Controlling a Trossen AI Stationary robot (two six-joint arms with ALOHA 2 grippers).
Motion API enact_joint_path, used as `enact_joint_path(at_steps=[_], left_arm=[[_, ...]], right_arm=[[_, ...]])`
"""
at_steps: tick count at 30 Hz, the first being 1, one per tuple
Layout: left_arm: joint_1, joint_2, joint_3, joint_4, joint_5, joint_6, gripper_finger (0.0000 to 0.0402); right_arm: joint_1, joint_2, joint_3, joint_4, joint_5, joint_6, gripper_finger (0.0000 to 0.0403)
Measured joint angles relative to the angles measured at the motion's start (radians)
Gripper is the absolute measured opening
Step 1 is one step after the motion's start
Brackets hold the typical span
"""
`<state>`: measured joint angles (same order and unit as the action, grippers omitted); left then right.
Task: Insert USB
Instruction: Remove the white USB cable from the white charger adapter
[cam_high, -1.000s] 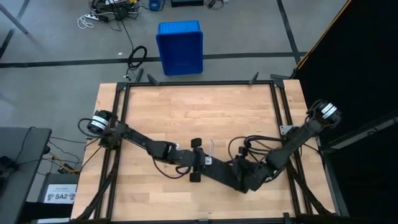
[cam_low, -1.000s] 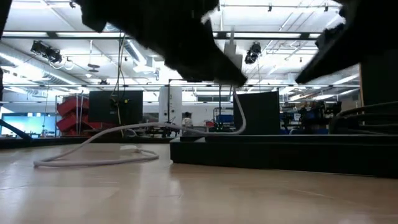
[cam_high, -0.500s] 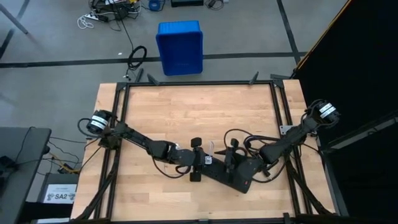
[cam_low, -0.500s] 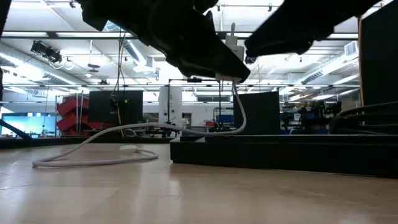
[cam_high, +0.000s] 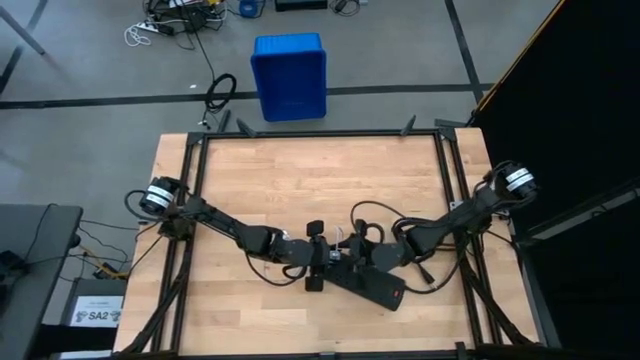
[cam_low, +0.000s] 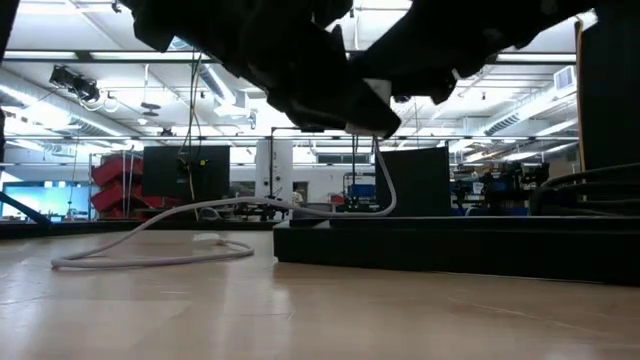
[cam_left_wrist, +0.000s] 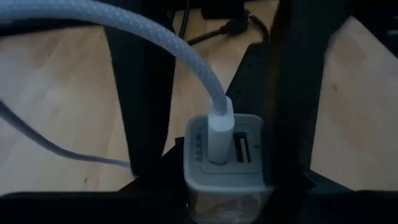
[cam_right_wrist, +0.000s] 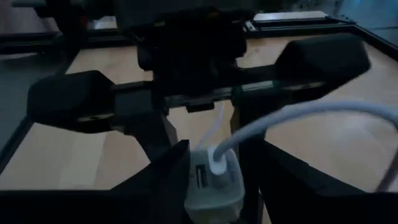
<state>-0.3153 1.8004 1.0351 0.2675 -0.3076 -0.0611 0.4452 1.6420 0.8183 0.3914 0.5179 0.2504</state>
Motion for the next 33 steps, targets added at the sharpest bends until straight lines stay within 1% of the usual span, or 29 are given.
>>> enact_joint_path(at_steps=[5, 9, 15, 17, 21, 27, 30, 33], left_arm=[[-0.001, 0.002, -0.002, -0.035, -0.009, -0.008, 0.0126], [-0.001, 0.002, -0.005, -0.041, -0.016, -0.021, 0.0126], [-0.006, 0.001, -0.008, -0.047, -0.018, -0.023, 0.0126], [-0.008, -0.001, -0.008, -0.044, -0.021, -0.023, 0.0126], [-0.008, -0.002, -0.007, -0.031, -0.022, -0.023, 0.0126], [-0.007, -0.002, -0.007, -0.020, -0.028, -0.023, 0.0126], [-0.007, -0.002, -0.007, -0.022, -0.028, -0.023, 0.0126], [-0.007, -0.002, -0.007, -0.022, -0.027, -0.023, 0.0126]], right_arm=[[-0.005, 0.059, 0.000, 0.076, -0.012, -0.037, 0.0143], [0.000, 0.061, 0.000, 0.076, -0.009, -0.043, 0.0138], [0.032, 0.011, 0.000, -0.022, -0.002, -0.048, 0.0139], [0.043, -0.006, -0.002, -0.047, 0.019, -0.041, 0.0137], [0.052, -0.009, -0.002, -0.030, 0.051, -0.043, 0.0133], [0.041, -0.008, -0.002, -0.009, 0.051, -0.037, 0.0131], [0.036, -0.008, -0.002, 0.002, 0.053, -0.042, 0.0120], [0.028, -0.008, -0.002, 0.000, 0.053, -0.043, 0.0093]])
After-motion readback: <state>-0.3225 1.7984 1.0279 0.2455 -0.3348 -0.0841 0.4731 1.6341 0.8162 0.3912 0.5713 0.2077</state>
